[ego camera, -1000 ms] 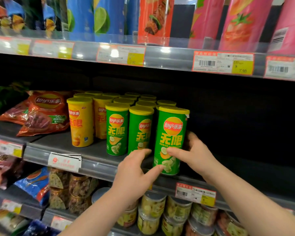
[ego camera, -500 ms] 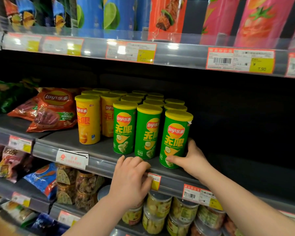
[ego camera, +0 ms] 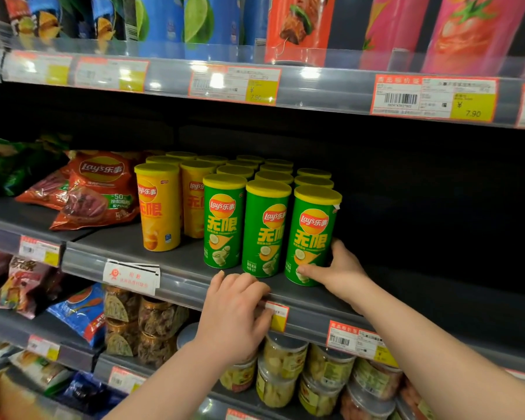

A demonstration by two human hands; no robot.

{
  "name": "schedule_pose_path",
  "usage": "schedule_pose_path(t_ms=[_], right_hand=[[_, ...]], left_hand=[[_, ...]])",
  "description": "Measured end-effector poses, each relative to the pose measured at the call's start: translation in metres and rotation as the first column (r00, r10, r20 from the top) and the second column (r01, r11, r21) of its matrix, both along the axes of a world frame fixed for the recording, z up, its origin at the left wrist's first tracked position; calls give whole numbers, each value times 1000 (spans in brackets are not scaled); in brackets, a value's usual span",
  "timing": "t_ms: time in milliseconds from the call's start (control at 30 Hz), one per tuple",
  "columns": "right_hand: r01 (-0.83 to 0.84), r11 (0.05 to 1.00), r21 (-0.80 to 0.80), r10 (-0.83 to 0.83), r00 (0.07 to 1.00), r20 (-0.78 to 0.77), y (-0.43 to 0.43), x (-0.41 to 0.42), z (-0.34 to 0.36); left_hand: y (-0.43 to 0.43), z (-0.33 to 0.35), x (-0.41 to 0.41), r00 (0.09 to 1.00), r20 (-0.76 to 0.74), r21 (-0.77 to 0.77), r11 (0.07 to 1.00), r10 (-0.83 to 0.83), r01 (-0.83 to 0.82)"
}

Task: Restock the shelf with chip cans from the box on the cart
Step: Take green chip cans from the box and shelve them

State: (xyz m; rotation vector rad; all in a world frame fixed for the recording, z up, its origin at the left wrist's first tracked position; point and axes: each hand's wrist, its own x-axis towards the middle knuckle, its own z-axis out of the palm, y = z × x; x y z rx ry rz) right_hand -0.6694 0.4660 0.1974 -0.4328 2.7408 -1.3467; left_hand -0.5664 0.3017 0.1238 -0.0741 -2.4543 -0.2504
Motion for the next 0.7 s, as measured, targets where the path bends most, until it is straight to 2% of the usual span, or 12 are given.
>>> schedule_pose_path(t_ms=[267,367,433,567,700], right_hand=[[-45,996,74,45,999,3,10,5,1],[-57,983,173,71,995,-71,20,14,-1],[-42,964,263,91,980,-175,26,23,-4],[-45,899,437,248,872,-422,34,42,-7],[-80,830,552,439,705,-557,32,59,-17]], left_hand=[[-1,3,3,999,27,-113,993,20,-17],[1,4,6,999,5,-116,992,43,-42],[3,2,10,999,-4,-98,994,53,-53],[9,-8,18,996,11,-71,994,89,-88],[16,-12,30,986,53,-103,983,159,-153]])
